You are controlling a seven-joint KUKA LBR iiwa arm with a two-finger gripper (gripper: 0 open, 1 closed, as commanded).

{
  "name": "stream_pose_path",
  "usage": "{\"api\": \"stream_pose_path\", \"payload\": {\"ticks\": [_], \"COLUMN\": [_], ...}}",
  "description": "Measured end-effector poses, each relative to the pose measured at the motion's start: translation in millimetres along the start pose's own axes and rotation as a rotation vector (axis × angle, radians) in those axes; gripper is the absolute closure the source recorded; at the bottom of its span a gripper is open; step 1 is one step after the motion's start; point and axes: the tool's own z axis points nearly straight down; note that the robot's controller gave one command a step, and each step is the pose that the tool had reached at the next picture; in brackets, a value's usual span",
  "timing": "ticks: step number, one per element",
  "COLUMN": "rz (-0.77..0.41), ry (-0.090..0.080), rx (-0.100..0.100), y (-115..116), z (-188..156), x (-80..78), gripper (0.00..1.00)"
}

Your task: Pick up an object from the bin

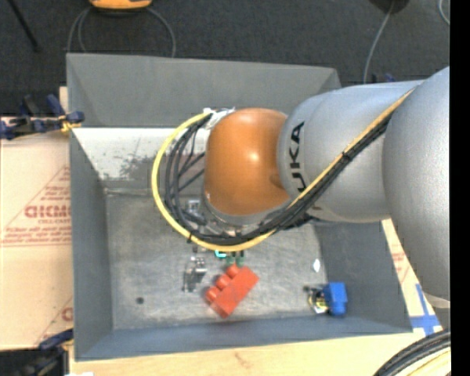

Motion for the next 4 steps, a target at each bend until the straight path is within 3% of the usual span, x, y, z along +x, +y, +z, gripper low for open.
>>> {"api": "stream_pose_path", "payload": {"ticks": [1, 2, 3, 4], "rz": [-0.377, -0.947, -1.122, -1.294], "ry": [-0.014, -0.003, -0.007, -0.01], "rx": [0.002, 0.004, 0.006, 0.007], "y": [-74.6, -85.0, -122.2, -89.1], "z": [70.0, 61.3, 61.2, 88.6], "x": [-1.4, 42.8, 24.6, 28.7], "gripper": [0.0, 0.0, 0.0, 0.0]}}
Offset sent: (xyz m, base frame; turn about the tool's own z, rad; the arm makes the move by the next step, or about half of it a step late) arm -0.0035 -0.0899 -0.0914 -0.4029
